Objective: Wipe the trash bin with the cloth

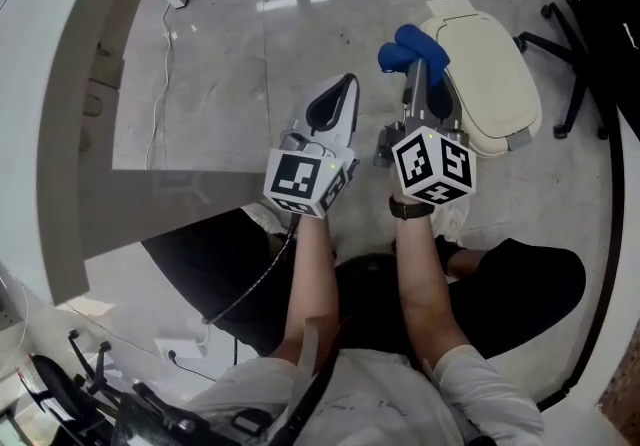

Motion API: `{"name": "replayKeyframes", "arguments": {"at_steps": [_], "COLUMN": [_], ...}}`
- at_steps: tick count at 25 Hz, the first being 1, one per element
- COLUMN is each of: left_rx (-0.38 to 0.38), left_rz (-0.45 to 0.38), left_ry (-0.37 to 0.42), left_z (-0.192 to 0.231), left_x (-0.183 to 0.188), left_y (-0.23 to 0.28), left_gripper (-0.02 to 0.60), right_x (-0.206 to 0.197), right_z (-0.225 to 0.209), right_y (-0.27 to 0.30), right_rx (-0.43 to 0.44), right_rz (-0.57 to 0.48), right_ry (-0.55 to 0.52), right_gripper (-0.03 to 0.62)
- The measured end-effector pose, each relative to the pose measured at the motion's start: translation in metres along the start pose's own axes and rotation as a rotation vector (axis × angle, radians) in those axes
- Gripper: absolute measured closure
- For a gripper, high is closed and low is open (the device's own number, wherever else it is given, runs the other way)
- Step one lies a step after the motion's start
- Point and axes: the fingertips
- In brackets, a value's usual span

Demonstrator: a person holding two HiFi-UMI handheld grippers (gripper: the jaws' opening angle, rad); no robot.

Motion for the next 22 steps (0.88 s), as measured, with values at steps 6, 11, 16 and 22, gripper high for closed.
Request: {"name": "replayKeyframes", "arguments": {"at_steps": [6, 11, 16, 22], "left_rx": [-0.015, -0.002, 0.003, -0.01], "left_rz": [0.019, 0.03, 0.039, 0.074], "left_ry": [-0.01, -0.022, -0.008, 0.014], "left_z": [-0.01, -0.002, 0.007, 0.013], "left_x": [-0.014, -0.024, -0.027, -0.035], "left_y": [0.0, -0.002, -0.002, -0.001], "left_gripper": [0.583, 0.582, 0.581, 0.581], "right_x": [-0.025, -0.094, -0.202, -0.308], "right_z": [-0.023, -0.045, -0.095, -0.153], "right_y": [0.016, 0.023, 0.029, 0.025], "right_rx": [-0.108, -0.185, -0.311, -0.404], "right_rz": [0.046, 0.133, 0.34, 0.54], "right_ry": [0.011, -0.025, -0.039, -0.15], "right_gripper": [0.554, 0.556, 0.556, 0.556]}}
Point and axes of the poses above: the fingertips, and each gripper's own axes: y forward along the fingers, z to its left, x out of its top, and after that the axes turned 11 degrees about -x, right-handed
